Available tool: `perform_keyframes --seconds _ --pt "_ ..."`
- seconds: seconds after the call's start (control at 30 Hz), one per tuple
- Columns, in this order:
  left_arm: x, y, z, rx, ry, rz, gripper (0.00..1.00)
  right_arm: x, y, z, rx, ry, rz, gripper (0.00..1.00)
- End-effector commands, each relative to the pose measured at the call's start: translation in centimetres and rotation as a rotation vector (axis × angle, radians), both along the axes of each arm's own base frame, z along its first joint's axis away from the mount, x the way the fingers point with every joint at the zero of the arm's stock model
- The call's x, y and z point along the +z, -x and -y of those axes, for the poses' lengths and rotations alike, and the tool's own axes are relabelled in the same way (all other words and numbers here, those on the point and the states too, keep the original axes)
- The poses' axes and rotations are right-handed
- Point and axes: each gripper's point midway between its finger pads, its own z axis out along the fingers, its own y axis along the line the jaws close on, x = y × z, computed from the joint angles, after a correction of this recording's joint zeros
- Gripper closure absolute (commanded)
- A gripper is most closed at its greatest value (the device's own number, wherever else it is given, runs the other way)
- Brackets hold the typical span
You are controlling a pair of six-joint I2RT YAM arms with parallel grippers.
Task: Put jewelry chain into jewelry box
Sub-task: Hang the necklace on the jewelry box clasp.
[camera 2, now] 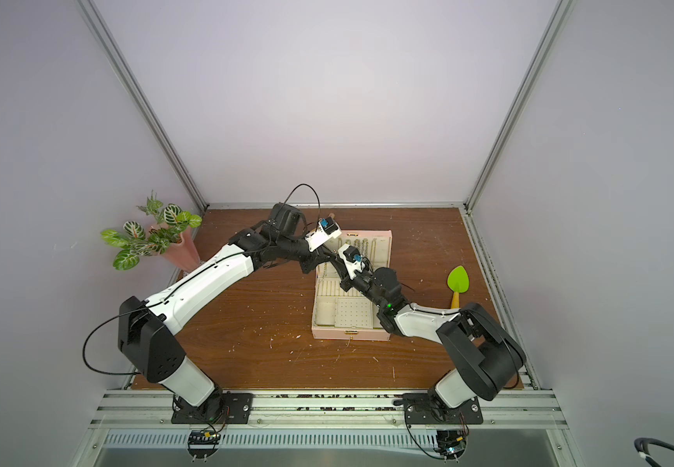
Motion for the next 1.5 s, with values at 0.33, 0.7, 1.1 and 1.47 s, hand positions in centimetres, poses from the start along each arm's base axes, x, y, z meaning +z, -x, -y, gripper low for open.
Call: perform_keyframes --seconds 0.33,0.7,1.1,1.47 --pt "-2.3 -1.0 -0.9 0.059 -0.086 0.001 0.95 2.6 -1.6 2.2 -0.122 -0.033 0.026 0.99" --pt "-4.5 -3.8 -2.7 0.218 -0.206 0.027 0.91 3.2 -2.9 2.5 -0.167 -0.025 -0.013 1.0" --pt "-3.4 -7.2 -4.3 0.425 -0.214 0.115 0.96 3.5 -4.0 2.0 -0.175 -0.062 -0.093 1.0" --pt "-1.2 -7.7 -4.8 0.505 -0.116 0.173 0.92 4.1 -4.8 1.3 -0.164 -0.12 -0.123 1.0"
